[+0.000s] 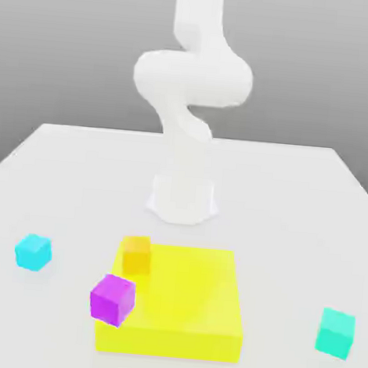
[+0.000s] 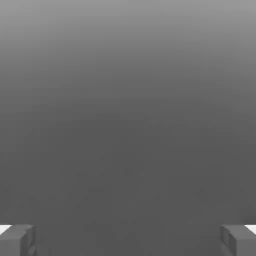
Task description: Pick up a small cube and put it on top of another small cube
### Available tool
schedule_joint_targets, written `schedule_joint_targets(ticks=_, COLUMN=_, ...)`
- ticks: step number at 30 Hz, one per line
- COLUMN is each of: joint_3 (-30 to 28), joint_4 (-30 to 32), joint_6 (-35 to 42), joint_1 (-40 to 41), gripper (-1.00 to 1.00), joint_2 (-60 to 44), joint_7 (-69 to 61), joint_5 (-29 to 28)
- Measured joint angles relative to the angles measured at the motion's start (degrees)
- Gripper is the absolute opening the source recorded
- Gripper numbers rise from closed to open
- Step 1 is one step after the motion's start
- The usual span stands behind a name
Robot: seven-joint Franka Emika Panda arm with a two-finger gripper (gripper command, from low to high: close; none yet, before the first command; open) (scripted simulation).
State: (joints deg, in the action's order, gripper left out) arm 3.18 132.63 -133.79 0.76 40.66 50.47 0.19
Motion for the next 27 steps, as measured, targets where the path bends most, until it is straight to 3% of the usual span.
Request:
schedule_joint_targets(ticks=9, joint_3=12.3, joint_4=3.1, joint_6=-7.4, joint_1=2.0, gripper=0.0, joint_2=-18.6, joint_7=18.7, joint_5=-1.9)
schedule_joint_targets(ticks=17, joint_3=20.8, joint_4=5.8, joint_6=-13.7, joint_1=0.9, gripper=0.0, joint_2=-35.5, joint_7=38.6, joint_5=-8.4)
schedule_joint_targets(ticks=27, joint_3=20.2, joint_4=8.5, joint_6=-21.9, joint_1=-9.7, gripper=0.0, joint_2=-56.7, joint_7=62.1, joint_5=-16.4)
